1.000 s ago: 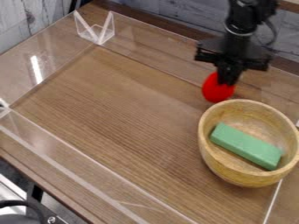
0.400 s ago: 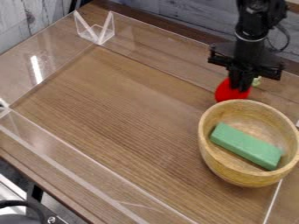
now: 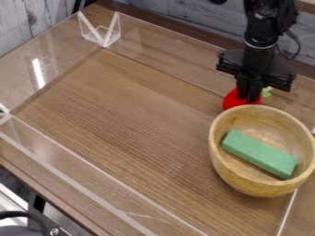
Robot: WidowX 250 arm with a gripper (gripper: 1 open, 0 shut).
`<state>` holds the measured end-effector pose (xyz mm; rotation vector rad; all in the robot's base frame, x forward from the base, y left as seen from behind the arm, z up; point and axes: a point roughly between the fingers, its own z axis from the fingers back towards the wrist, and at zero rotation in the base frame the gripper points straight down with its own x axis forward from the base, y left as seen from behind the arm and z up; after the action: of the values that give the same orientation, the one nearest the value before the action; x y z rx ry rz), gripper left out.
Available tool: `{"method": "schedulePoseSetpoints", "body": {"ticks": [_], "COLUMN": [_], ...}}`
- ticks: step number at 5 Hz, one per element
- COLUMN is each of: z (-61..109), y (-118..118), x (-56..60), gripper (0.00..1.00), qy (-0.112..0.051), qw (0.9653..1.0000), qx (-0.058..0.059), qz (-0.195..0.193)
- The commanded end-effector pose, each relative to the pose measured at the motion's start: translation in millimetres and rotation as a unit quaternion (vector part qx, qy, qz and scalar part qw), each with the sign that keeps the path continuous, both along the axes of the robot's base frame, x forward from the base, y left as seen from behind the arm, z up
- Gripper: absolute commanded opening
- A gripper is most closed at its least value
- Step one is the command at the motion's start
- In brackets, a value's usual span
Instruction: Move the red fruit to the right side of the table
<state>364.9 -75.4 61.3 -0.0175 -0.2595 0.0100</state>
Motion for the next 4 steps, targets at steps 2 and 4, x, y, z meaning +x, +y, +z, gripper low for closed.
{"method": "schedulePoseSetpoints", "body": {"ticks": [2, 4], "z": [10.9, 12.4], "y": [9, -5], "x": [12.7, 12.9], "gripper": [0.00, 0.00], "qy": [-0.021, -0.025], "qw": [0.9997, 0.9991], "qx": [-0.001, -0.004], "qz": [-0.010, -0.034]}}
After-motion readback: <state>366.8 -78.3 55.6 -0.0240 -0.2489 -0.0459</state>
